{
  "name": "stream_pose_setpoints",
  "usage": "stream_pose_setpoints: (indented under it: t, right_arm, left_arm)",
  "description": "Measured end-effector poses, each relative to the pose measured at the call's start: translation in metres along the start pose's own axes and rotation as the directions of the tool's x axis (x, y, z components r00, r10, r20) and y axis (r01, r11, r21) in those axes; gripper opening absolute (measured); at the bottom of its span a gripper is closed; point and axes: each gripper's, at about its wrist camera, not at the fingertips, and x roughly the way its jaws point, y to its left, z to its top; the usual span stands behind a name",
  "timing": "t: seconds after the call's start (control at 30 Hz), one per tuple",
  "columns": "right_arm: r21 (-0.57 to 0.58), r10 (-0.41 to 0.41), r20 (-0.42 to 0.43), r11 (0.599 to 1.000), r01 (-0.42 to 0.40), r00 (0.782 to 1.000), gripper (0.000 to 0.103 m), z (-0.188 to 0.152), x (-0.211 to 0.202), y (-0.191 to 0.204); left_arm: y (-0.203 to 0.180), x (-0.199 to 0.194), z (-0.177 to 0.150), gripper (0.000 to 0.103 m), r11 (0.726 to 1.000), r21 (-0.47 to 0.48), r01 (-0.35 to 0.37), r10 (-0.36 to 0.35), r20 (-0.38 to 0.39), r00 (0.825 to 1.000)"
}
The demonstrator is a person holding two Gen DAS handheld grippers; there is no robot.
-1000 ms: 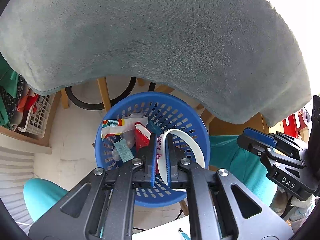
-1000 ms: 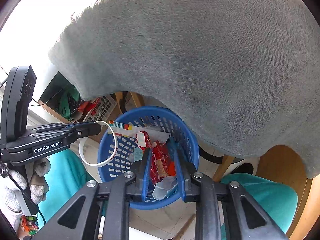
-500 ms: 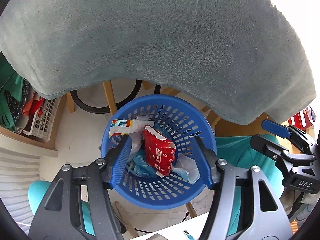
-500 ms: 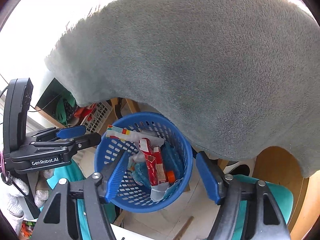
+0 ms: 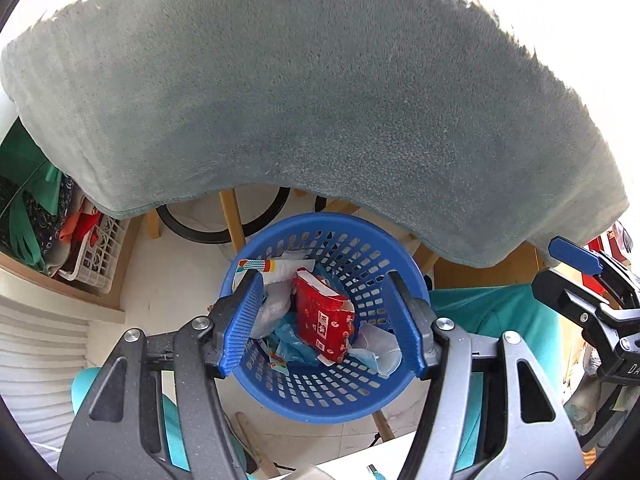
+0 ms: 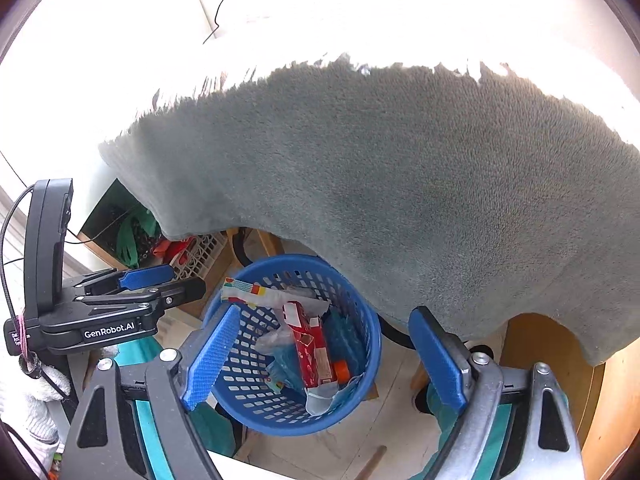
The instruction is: Collect trash
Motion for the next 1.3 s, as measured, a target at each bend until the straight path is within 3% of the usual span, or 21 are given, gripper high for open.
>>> stream_pose_setpoints:
  t: [0.47,0.53,0.6,0.73,0.83,1.17,1.3]
  right_arm:
    - [-0.026,0.011,0.14,1.0,-0.008,0.99,0.095,0.025,-0.053,0.009]
    - [-0.031,0.011,0.164,1.0,-0.006,0.986,0.096,0.029,-0.062,0.011]
    - [-0.033,0.012,0.188,0.999,-0.006,0.982,0.098,0.035,-0.07,0.011]
    - [-0.039,0.016,0.238,0.999,-0.007,0.971,0.101,0.045,-0.089,0.012]
    - [-0.042,0.015,0.278,0.999,-0.004,0.961,0.103,0.053,-0.101,0.012]
    - [-0.021,0.003,0.371,1.0,0.005,0.928,0.103,0.072,-0.136,0.005]
    - [-0.014,-0.011,0.396,1.0,0.018,0.918,0.103,0.076,-0.144,0.003]
  left_arm:
    - [-0.013,-0.07,0.024,0.064,0.999,0.006,0.038,-0.038,0.146,0.989]
    - [-0.017,-0.083,0.03,0.071,0.999,0.016,0.041,-0.043,0.178,0.983]
    - [-0.021,-0.098,0.035,0.083,0.999,0.027,0.045,-0.05,0.226,0.973]
    - [-0.032,-0.126,0.048,0.088,0.998,0.05,0.034,-0.047,0.308,0.95]
    - [-0.038,-0.145,0.057,0.097,0.998,0.056,0.038,-0.056,0.358,0.932]
    - [-0.055,-0.193,0.076,0.102,0.998,0.066,0.01,-0.04,0.474,0.88]
    - [-0.059,-0.2,0.081,0.102,0.999,0.051,-0.004,-0.021,0.477,0.879]
